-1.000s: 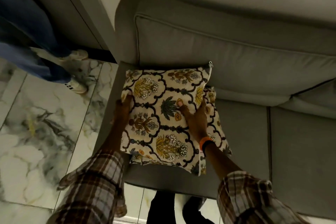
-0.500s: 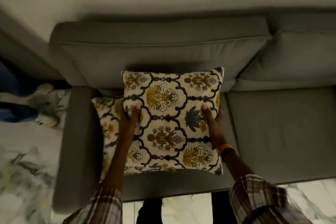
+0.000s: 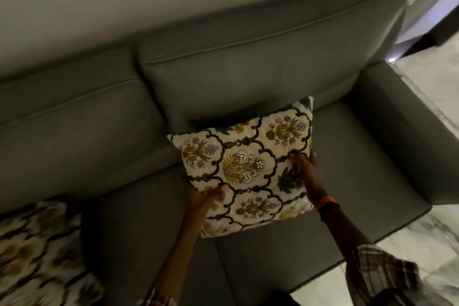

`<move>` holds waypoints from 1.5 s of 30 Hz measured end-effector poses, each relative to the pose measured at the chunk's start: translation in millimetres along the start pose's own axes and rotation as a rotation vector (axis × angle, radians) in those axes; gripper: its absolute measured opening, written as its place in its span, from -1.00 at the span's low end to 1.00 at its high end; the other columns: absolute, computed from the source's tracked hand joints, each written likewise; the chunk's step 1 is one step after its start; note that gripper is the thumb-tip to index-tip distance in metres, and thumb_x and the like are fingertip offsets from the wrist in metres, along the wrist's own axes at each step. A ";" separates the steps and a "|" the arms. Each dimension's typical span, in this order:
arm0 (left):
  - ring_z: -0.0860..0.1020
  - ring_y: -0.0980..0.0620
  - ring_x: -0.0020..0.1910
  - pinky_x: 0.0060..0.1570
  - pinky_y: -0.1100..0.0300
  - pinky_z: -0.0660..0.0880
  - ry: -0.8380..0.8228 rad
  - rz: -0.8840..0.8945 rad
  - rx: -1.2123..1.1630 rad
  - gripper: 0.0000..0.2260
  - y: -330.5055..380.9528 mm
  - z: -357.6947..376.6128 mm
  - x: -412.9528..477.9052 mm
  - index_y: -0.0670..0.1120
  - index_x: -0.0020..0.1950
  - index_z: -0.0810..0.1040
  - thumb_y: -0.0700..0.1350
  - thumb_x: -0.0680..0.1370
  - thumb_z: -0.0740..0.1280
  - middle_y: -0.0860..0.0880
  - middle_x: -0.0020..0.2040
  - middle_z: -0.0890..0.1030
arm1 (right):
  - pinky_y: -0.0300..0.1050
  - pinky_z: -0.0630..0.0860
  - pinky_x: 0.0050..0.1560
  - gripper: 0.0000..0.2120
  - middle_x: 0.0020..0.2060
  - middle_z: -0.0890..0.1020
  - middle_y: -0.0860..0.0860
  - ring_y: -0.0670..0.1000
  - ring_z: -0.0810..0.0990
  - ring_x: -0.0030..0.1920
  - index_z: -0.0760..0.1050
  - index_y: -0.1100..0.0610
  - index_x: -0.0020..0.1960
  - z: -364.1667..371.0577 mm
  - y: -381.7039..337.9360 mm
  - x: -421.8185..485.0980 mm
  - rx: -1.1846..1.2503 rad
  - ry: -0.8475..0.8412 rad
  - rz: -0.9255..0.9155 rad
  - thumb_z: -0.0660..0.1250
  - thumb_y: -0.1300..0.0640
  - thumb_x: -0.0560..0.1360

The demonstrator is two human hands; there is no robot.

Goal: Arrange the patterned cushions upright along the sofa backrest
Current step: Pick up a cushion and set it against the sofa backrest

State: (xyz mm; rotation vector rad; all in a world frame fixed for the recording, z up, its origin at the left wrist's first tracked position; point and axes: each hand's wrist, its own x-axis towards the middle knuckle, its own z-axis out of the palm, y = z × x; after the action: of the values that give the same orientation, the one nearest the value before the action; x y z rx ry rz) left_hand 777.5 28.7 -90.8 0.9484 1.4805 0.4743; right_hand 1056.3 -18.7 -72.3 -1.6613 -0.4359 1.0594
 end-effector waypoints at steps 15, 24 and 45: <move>0.37 -0.01 0.49 0.36 0.52 0.33 -0.143 0.416 0.049 0.15 89.8 350.0 134.8 -0.18 0.62 0.01 -0.19 0.25 0.71 -0.16 0.52 0.35 | -0.11 0.63 0.35 -0.42 0.33 0.63 -0.02 -0.03 0.64 0.27 0.31 0.12 0.62 -249.5 -52.0 286.7 0.041 0.261 -0.157 0.25 0.04 0.63; 0.42 -0.05 0.49 0.43 0.06 0.49 -0.101 0.392 -0.024 0.29 94.1 401.7 173.4 0.05 0.62 -0.08 0.16 0.14 0.72 -0.12 0.52 0.39 | 0.16 0.45 0.55 -0.19 0.49 0.55 0.07 0.11 0.55 0.45 0.28 0.07 0.64 -267.0 -41.6 342.6 0.049 0.261 -0.186 0.26 -0.31 0.50; 0.16 -0.19 0.63 0.51 -0.37 0.18 0.211 0.685 1.151 -0.13 -78.9 41.0 89.6 -0.05 0.65 0.04 0.33 0.49 0.26 -0.16 0.60 0.27 | 0.48 0.21 0.56 -0.23 0.61 0.31 0.22 0.30 0.25 0.63 0.31 0.06 0.57 77.9 163.7 21.7 -0.922 0.107 -0.358 0.23 -0.36 0.51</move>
State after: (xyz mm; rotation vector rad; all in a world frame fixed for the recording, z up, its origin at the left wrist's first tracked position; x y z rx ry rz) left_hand 803.1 43.2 -213.6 2.4113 1.5654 0.1534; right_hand 968.7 -17.6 -232.6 -2.2903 -1.2268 0.4974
